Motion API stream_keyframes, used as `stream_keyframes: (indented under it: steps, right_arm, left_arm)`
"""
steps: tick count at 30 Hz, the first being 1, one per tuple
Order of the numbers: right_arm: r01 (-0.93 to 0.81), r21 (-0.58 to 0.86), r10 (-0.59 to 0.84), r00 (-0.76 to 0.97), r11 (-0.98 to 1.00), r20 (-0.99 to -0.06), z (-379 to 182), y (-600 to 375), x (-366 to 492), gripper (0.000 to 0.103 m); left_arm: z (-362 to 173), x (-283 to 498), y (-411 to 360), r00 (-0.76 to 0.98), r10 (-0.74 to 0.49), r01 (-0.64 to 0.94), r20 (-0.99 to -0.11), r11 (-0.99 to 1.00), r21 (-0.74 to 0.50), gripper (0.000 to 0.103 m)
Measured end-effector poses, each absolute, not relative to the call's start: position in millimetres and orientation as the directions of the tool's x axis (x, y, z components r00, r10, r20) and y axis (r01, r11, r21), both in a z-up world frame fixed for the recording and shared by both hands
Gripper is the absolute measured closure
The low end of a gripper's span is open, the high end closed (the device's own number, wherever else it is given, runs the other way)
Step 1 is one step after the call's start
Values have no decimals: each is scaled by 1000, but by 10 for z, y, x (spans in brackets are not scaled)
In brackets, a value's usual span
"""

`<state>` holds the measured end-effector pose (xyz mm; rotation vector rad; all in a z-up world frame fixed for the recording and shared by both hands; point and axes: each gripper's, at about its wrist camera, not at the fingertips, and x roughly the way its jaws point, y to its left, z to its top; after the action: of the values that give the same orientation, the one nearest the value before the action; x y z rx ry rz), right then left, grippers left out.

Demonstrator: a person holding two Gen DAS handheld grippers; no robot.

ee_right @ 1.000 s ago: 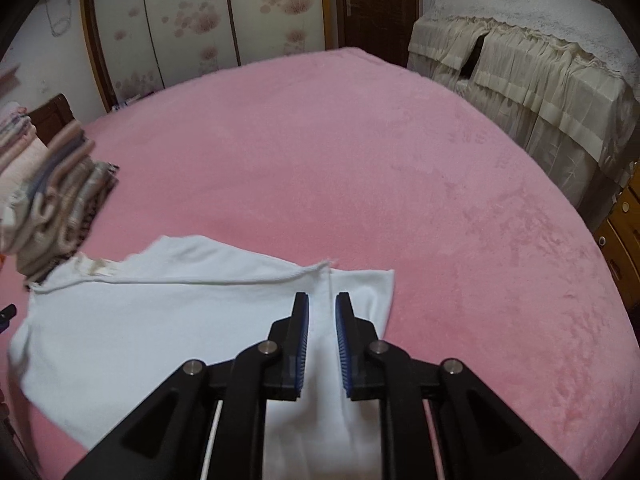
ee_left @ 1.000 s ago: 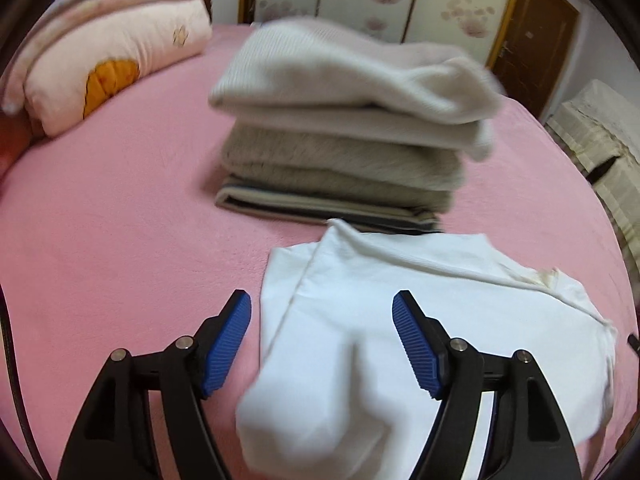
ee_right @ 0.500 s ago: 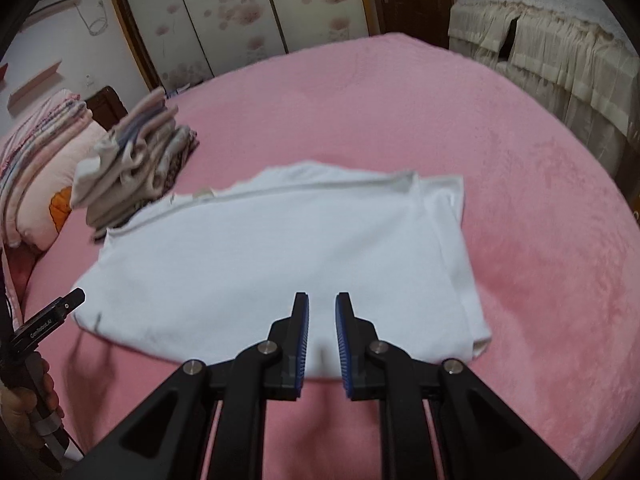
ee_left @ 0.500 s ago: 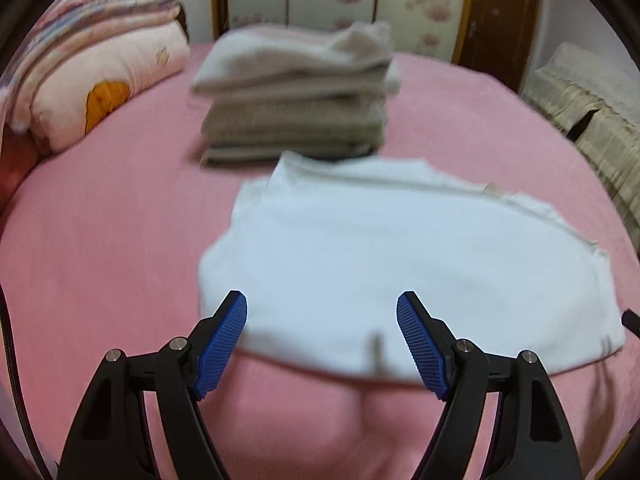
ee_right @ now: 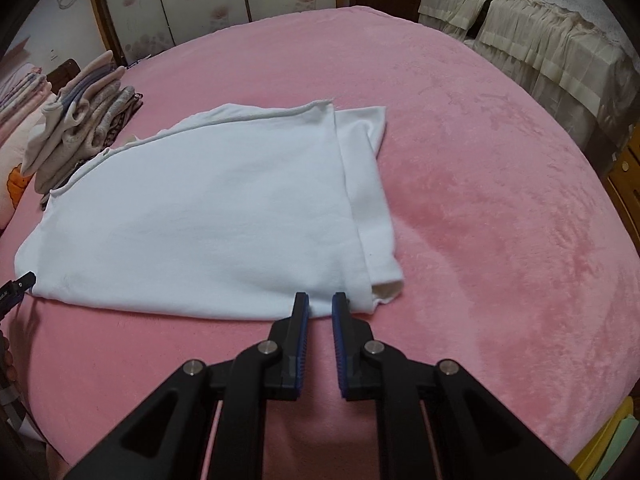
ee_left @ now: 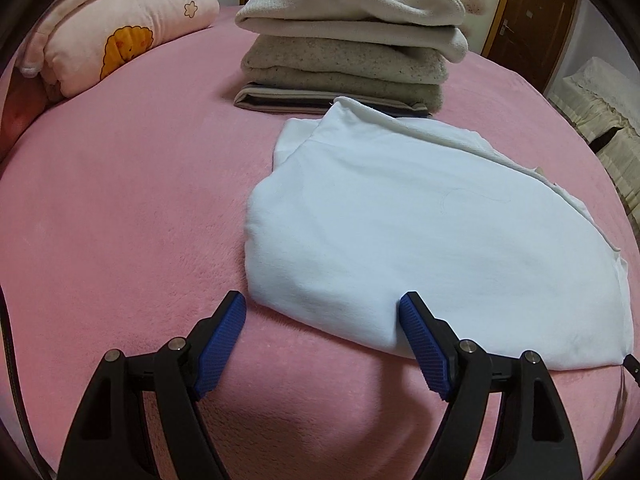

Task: Fold small clothes

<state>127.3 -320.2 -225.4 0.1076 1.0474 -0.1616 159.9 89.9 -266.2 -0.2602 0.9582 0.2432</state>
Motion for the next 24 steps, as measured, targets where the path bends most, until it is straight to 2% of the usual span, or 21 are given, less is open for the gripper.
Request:
stream_keyframes:
  steps: [9, 24]
  right_arm:
    - [211, 10, -103, 517, 977, -850, -1990, -3166, 1222, 90]
    - [136, 72, -21, 583, 988, -812, -1592, -2694, 1230, 90]
  left_arm:
    - [-2533, 1557, 889, 555, 60, -317, -829, 937, -144, 24]
    - [-1876, 1373, 636, 662, 3, -224, -750, 955, -194, 18]
